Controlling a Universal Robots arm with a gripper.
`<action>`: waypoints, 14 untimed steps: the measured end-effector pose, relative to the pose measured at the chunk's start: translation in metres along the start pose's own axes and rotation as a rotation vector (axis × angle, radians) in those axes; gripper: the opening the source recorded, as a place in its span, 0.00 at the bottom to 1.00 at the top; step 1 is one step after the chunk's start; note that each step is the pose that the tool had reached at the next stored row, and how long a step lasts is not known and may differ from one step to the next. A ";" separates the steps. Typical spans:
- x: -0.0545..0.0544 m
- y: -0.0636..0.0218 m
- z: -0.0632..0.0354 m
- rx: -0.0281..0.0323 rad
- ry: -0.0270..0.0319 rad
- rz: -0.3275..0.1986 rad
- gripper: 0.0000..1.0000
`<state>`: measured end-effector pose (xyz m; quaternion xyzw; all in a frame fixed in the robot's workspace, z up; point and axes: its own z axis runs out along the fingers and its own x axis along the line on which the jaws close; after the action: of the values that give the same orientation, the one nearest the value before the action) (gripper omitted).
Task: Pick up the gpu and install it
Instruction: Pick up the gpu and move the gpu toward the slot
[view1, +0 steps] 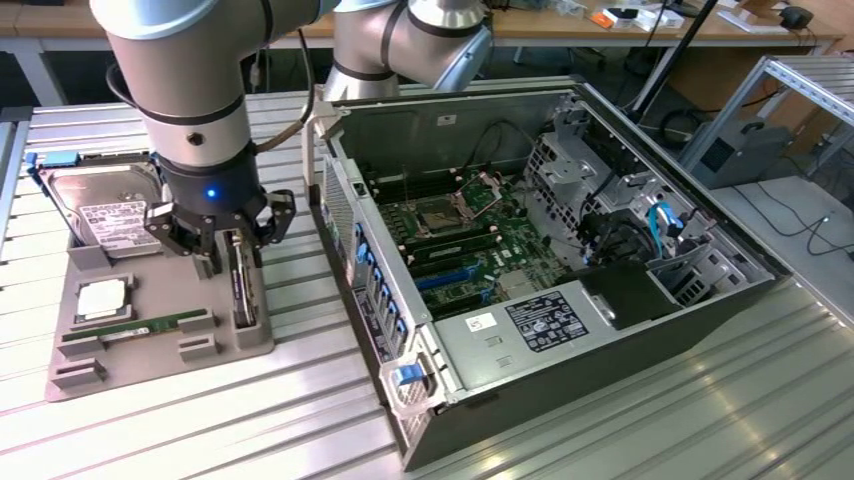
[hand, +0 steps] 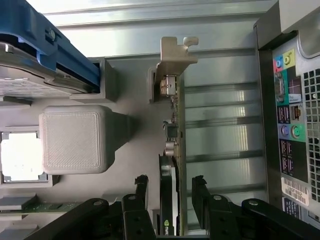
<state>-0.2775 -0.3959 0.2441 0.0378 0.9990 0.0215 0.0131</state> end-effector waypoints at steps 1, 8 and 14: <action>0.000 0.0000 0.0009 0.0001 0.0001 0.000 0.48; 0.000 -0.0001 0.0017 0.0001 0.0000 0.000 0.34; 0.000 -0.0001 0.0017 0.0000 0.0000 0.000 0.27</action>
<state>-0.2775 -0.3959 0.2424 0.0378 0.9990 0.0214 0.0131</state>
